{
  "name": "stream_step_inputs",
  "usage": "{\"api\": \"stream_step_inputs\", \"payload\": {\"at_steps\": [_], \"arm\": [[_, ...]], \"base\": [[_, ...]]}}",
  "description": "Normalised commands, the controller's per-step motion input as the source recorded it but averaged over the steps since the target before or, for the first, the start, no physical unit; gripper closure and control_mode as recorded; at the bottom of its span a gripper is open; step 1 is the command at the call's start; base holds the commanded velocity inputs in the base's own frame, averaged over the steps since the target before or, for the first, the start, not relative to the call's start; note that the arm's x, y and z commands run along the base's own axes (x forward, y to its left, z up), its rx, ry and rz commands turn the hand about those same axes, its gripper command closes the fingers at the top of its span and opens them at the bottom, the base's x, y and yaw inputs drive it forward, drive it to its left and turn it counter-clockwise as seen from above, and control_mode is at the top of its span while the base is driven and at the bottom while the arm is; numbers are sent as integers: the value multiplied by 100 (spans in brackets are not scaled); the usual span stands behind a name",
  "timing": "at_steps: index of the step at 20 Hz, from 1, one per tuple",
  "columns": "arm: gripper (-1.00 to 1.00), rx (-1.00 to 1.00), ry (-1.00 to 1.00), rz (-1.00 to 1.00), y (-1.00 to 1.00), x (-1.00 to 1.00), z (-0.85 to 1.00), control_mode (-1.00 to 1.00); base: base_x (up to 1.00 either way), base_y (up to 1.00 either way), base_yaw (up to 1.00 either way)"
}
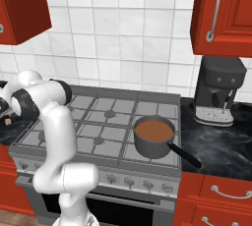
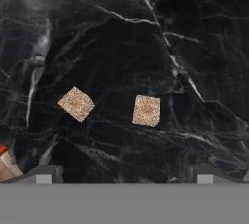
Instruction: Pick up the sugar cube(s) and place them in the saucepan with hot chocolate.
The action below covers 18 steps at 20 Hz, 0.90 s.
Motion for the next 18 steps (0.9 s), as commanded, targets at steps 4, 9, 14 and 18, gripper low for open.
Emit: {"api": "stream_step_inputs", "payload": {"at_steps": [4,9,14,18], "arm": [[-100,0,1,0,7,15,-4,-100],[-100,0,2,0,0,19,-16,-100],[-100,0,0,0,0,20,-27,-100],[-100,0,8,0,0,19,-10,-100]], "base": [[0,0,0],[0,0,0],[0,0,0],[0,0,0]]}}
